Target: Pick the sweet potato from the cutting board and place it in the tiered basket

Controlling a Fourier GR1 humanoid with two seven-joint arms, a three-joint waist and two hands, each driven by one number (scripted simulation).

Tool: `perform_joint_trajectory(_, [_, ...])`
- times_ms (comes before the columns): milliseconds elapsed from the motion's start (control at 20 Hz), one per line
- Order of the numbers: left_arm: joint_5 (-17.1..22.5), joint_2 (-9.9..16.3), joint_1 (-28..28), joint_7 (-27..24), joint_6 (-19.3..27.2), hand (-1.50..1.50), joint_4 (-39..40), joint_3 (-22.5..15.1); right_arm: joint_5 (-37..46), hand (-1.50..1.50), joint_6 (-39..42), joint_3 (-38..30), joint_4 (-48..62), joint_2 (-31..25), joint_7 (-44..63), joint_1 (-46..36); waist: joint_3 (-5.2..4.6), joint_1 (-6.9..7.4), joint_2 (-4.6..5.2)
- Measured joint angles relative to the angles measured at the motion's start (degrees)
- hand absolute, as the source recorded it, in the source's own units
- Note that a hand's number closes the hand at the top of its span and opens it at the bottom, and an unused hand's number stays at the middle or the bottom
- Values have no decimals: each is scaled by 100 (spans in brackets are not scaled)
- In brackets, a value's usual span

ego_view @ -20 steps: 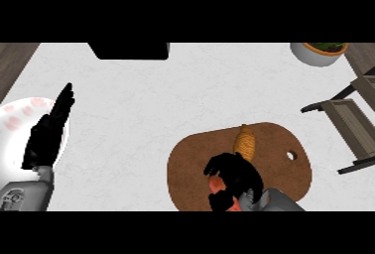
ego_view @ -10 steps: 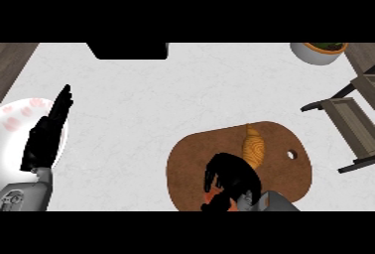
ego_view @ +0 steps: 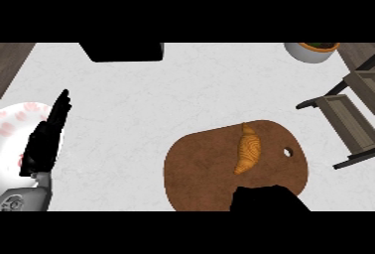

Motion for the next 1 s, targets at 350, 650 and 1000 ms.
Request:
perform_joint_trajectory(350, [14, 39, 39, -27, -24, 0, 26, 76, -146, 150, -258, -1303, -721, -50, 57, -410, -5, -55, -9])
perform_joint_trajectory(650, [-24, 1, 10, -31, 29, 0, 50, 86, -301, 150, -379, -2675, -761, -233, 109, -1390, -10, -95, -26])
perform_joint_trajectory(1000, [-37, -11, -8, 18, 6, 0, 19, 74, -1536, 150, -38, -4432, -631, -1372, 74, -2406, -8, -81, -32])
